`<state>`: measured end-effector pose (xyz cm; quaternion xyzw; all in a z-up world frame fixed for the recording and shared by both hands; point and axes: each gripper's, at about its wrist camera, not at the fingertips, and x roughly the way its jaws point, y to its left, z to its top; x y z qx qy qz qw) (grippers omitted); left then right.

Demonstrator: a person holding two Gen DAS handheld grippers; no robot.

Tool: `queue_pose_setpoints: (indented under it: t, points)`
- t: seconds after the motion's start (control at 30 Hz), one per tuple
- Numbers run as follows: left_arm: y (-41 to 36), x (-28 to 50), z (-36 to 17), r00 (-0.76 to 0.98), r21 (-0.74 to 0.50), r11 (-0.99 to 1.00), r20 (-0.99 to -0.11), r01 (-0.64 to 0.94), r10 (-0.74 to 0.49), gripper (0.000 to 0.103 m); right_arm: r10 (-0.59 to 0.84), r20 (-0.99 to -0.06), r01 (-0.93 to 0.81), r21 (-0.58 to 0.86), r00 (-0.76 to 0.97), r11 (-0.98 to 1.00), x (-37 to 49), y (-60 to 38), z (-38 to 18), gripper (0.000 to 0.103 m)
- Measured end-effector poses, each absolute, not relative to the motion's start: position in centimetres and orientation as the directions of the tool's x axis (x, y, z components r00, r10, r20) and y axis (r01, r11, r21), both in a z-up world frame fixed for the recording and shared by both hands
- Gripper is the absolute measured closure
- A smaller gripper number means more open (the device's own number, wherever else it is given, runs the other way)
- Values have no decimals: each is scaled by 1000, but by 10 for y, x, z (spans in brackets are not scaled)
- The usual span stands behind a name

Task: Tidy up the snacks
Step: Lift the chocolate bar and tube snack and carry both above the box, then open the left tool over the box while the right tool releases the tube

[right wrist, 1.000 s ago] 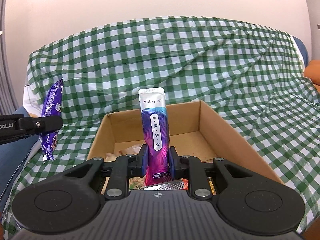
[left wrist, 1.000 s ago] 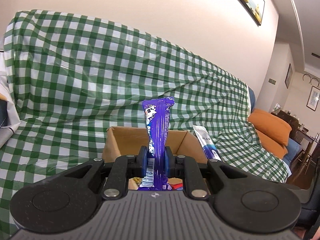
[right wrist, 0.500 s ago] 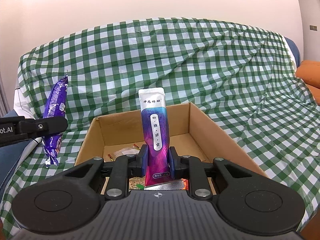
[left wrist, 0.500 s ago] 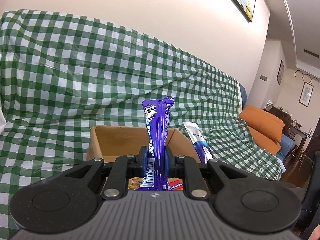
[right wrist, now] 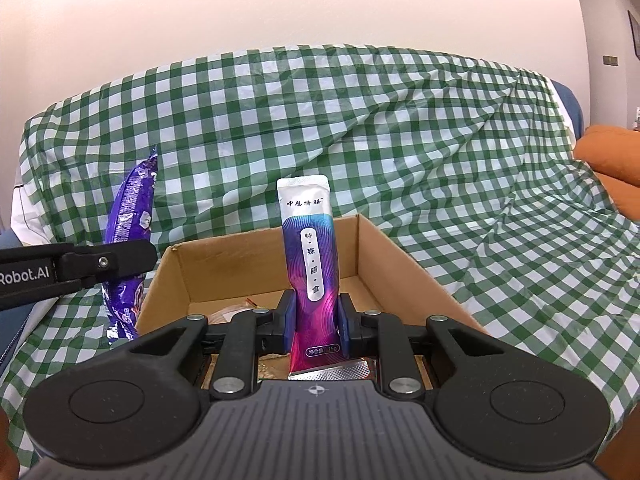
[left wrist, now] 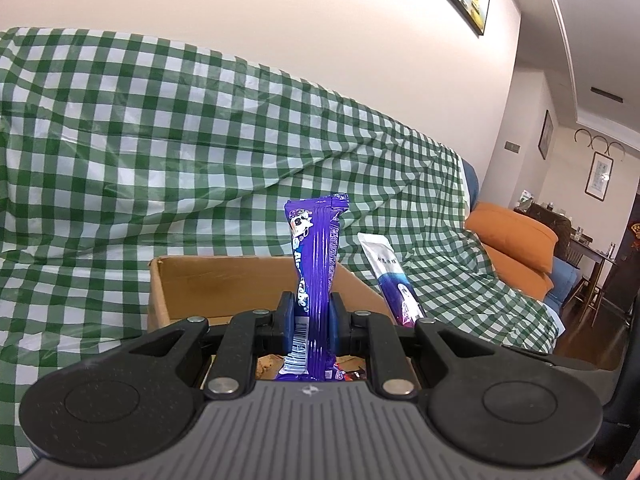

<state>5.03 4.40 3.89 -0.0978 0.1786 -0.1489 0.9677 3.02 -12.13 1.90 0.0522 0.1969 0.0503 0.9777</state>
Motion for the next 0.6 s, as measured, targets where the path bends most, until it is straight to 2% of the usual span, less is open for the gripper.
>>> queue_pose_setpoints:
  t: [0.23, 0.6]
  points:
    - [37, 55, 37, 889, -238, 933, -313, 268, -335, 85, 98, -352, -57, 125, 931, 990, 28, -124, 21, 81]
    - [33, 62, 34, 881, -245, 931, -326, 270, -341, 84, 87, -360, -46, 121, 929, 992, 30, -127, 19, 81]
